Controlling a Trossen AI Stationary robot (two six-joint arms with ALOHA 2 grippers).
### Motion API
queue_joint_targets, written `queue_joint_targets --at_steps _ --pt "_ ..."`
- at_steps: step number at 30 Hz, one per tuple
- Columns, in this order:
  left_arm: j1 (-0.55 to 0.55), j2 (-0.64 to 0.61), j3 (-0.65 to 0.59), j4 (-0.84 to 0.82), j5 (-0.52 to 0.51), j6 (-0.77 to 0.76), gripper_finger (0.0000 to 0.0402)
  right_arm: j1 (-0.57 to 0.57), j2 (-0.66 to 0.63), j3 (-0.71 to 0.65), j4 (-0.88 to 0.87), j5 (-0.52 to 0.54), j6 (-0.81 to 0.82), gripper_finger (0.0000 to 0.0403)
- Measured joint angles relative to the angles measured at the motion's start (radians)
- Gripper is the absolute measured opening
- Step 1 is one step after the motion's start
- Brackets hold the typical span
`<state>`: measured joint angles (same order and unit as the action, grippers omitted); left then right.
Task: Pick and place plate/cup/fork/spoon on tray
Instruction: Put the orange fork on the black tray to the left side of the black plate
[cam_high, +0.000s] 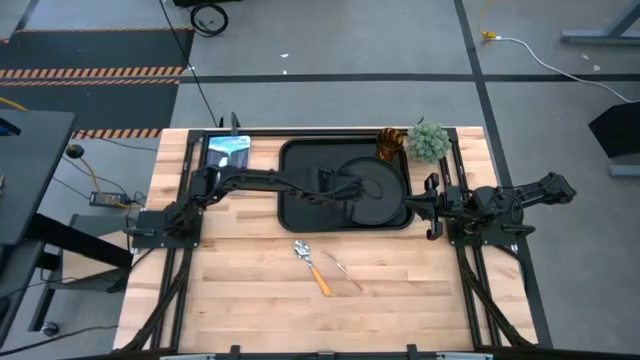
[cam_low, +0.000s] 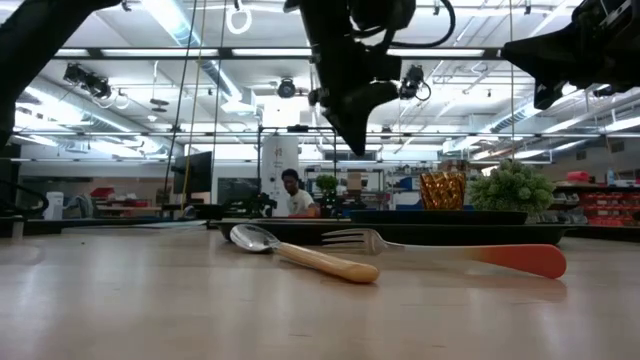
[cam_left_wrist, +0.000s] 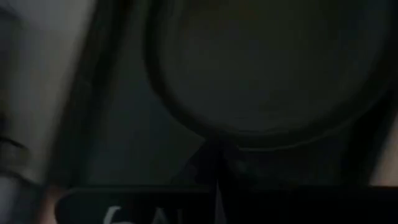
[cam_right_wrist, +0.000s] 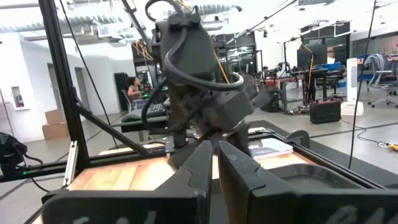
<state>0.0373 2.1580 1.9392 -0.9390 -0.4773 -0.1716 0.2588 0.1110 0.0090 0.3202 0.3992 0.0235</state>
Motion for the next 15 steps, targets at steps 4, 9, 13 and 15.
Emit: queue_joint_targets --at_steps 4,9,13,15 --pt "-0.033 0.000 0.000 0.015 0.082 -0.247 0.0011 0.000 0.000 0.000 0.000 0.000 0.000 0.0034" --pt "-0.086 0.001 0.000 0.057 0.125 -0.484 0.0014 0.000 0.000 0.000 0.000 0.000 0.000 0.0034" --pt "-0.135 0.015 0.000 0.103 0.181 -0.681 0.0038 0.000 0.000 0.000 0.000 0.000 0.000 0.0034" --pt "-0.166 0.027 -0.002 0.109 0.188 -0.749 0.0059 0.000 0.000 0.000 0.000 0.000 0.000 0.0034"
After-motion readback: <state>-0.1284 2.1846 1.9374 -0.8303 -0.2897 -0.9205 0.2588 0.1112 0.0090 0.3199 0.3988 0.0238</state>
